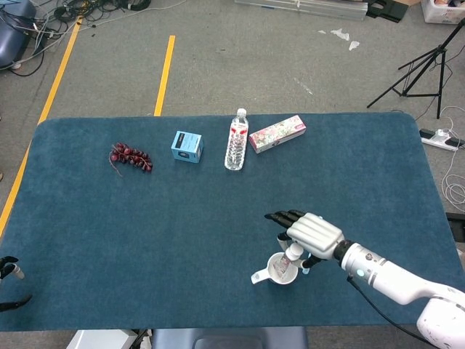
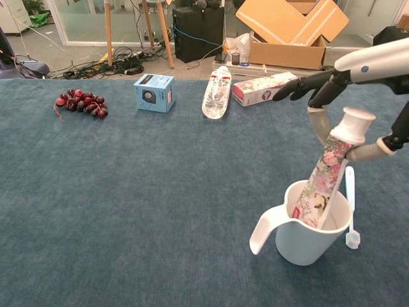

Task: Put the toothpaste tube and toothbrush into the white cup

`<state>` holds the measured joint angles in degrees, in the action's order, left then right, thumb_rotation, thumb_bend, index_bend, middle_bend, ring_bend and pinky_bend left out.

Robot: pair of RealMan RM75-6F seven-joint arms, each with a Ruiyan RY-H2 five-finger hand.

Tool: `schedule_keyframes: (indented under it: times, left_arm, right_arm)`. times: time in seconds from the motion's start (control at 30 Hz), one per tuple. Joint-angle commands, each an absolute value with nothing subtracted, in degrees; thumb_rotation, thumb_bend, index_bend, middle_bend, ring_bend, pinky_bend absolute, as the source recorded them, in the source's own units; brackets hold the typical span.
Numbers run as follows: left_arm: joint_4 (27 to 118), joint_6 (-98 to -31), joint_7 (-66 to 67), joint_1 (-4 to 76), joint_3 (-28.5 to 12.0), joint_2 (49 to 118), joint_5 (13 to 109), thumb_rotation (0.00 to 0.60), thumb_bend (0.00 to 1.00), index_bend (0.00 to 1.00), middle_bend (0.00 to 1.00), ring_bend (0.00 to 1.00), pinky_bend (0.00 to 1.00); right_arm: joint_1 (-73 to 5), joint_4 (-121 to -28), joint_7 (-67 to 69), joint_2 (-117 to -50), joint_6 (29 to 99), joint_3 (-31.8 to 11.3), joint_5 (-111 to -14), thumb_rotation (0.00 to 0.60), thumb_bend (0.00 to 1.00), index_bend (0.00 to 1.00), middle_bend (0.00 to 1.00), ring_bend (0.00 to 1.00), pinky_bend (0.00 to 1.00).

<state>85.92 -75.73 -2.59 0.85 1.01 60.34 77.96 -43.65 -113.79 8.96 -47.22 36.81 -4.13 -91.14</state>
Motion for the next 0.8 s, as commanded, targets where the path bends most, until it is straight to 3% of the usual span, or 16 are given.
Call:
schedule_keyframes:
  times: [0.03, 0.8]
  left_arm:
    - [85.9, -75.7, -2.6, 0.9, 1.0, 60.3, 77.9, 0.6, 0.0, 0.49, 0.27, 0.21, 0.29]
    - [86.1, -76.3, -2.9, 0.6, 0.9, 60.1, 78.1, 0.6, 0.0, 0.49, 0.27, 0.21, 0.29]
  right_arm:
    - [-44.2, -112.9, 8.4, -48.6, 36.1, -3.9, -90.3, 0.6, 0.3, 0.65, 0.03, 0.0, 0.14]
    - [-47.2, -107.7, 6.4, -56.0, 32.6, -2.6, -86.0, 0.6, 0.3, 0.65, 0.03, 0.0, 0.14]
